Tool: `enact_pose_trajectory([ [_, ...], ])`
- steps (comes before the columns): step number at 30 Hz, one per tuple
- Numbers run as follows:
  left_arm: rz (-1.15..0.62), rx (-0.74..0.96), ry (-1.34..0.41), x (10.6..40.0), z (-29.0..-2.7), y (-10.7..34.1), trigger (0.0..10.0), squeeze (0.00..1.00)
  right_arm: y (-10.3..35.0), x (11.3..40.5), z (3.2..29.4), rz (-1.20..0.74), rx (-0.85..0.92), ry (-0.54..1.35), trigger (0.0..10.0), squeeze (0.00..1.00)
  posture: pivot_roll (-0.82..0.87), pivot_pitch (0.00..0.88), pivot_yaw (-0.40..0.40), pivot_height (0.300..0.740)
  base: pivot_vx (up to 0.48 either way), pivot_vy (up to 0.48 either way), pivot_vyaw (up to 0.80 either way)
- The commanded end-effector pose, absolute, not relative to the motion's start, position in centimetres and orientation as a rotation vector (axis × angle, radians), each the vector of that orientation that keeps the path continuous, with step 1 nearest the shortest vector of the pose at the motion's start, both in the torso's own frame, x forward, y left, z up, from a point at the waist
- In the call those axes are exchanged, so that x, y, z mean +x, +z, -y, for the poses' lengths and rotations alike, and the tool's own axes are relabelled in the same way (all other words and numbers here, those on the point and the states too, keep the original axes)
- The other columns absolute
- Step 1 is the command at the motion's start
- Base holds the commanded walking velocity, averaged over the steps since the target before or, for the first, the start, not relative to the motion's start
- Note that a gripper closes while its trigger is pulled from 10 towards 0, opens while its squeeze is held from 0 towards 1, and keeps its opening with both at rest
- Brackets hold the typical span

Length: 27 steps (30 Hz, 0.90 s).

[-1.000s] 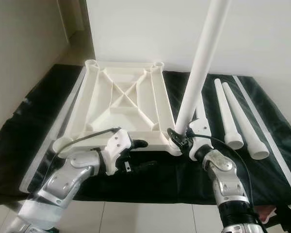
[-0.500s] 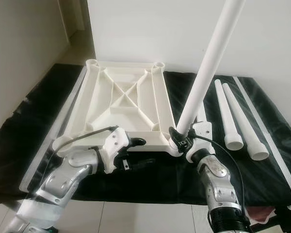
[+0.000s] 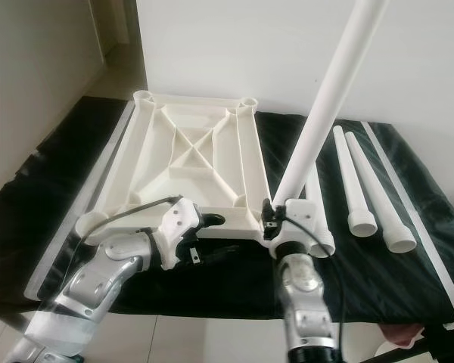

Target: Building children table

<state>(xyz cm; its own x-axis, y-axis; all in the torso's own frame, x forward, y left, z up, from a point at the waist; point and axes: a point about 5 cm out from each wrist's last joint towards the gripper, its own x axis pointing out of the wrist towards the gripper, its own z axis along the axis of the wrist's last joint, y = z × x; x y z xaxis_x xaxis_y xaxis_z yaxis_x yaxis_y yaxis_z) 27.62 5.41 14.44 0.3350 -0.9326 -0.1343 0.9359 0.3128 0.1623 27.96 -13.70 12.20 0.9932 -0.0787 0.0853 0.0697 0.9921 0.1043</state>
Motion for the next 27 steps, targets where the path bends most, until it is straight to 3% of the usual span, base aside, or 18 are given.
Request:
enact_pose_trajectory([
  [1,-0.014,0.237,-1.204,27.8,-5.5,14.4,10.0,0.0,11.1,27.4,12.7,0.027,0.119,-0.062,10.0,0.0,0.01,0.0,-0.06,0.74,0.0,0.0,0.0],
  [16,-0.015,0.248,-1.197,28.3,-6.0,14.7,10.0,0.0,11.7,26.7,12.4,0.04,0.098,-0.058,10.0,0.0,-0.01,0.0,-0.036,0.74,0.0,0.0,0.0],
  [17,-0.015,0.247,-1.197,28.3,-6.0,14.7,10.0,0.0,11.8,26.7,12.6,0.043,0.1,-0.056,10.0,0.87,-0.01,0.0,-0.035,0.74,0.0,0.0,0.0],
  [18,-0.015,0.246,-1.197,28.3,-5.9,14.7,10.0,0.0,11.9,26.8,12.8,0.045,0.101,-0.055,10.0,0.87,-0.01,0.0,-0.035,0.74,0.0,0.0,0.0],
  [19,-0.014,0.247,-1.197,28.3,-5.9,14.7,10.0,0.0,12.0,26.8,12.9,0.05,0.1,-0.048,10.0,1.0,-0.01,0.0,-0.034,0.74,0.0,0.0,0.0],
  [27,-0.012,0.248,-1.205,28.3,-5.6,14.7,10.0,0.0,12.5,27.4,14.0,0.068,0.037,0.013,10.0,1.0,-0.02,0.0,-0.031,0.74,0.0,0.0,0.0],
])
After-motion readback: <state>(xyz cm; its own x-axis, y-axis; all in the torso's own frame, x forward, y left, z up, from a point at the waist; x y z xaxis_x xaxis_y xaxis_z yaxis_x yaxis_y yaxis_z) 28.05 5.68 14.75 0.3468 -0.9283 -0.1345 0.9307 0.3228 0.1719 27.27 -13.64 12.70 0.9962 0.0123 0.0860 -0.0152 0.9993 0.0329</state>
